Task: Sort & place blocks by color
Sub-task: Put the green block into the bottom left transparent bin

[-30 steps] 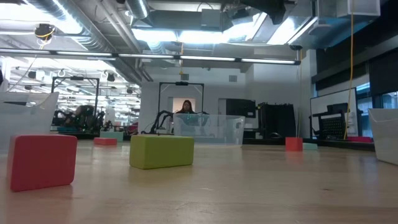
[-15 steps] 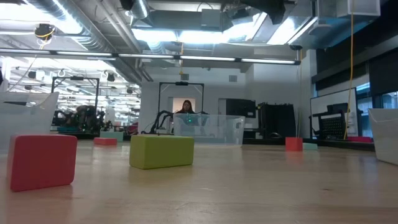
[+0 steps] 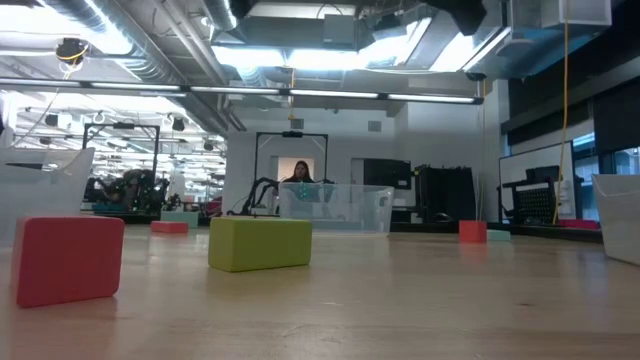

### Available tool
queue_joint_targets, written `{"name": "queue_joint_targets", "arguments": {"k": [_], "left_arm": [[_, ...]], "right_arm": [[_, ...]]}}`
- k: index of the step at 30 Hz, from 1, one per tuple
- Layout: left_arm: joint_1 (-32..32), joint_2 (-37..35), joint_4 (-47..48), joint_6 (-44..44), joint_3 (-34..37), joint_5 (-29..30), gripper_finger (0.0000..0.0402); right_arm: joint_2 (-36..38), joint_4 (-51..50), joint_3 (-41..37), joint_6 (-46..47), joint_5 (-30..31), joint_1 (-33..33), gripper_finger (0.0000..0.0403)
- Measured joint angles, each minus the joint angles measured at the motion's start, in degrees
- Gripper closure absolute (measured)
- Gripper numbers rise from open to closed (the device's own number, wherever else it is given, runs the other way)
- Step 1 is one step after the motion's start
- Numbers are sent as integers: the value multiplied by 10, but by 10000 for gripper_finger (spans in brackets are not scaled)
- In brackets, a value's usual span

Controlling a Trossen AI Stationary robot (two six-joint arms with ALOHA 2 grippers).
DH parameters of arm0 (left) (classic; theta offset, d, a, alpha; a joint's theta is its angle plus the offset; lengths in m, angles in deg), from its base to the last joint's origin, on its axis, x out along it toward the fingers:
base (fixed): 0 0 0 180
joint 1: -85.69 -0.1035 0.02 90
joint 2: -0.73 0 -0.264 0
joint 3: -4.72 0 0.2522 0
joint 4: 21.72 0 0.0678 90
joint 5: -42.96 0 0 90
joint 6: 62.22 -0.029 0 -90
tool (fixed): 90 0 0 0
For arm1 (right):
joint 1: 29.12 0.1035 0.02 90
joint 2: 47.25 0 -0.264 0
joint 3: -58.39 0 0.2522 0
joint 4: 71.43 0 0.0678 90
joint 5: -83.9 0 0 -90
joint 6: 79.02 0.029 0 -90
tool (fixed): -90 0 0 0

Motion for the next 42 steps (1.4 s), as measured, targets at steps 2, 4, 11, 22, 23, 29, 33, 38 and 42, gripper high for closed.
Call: {"name": "queue_joint_targets", "arguments": {"k": [2,4,11,22,23,29,33,38,42], "left_arm": [[6,46,72,26,-54,5,227],[12,93,152,53,-111,9,227],[33,196,324,138,-226,-23,205],[55,286,337,310,-210,-104,144],[55,293,335,320,-210,-113,140],[54,334,323,369,-210,-132,120],[54,366,334,398,-210,-131,118],[54,389,333,411,-210,-123,117],[54,401,331,411,-210,-128,117]], "right_arm": [[15,-8,0,2,0,0,44],[28,-13,0,2,3,0,44],[42,-18,0,-11,20,0,44],[36,-22,0,-16,20,0,44],[35,-23,0,-16,20,0,44],[35,-23,0,-16,22,0,44],[35,-26,0,-15,27,0,44],[35,-25,0,-15,36,0,44],[35,-25,0,-15,46,0,44]]}}
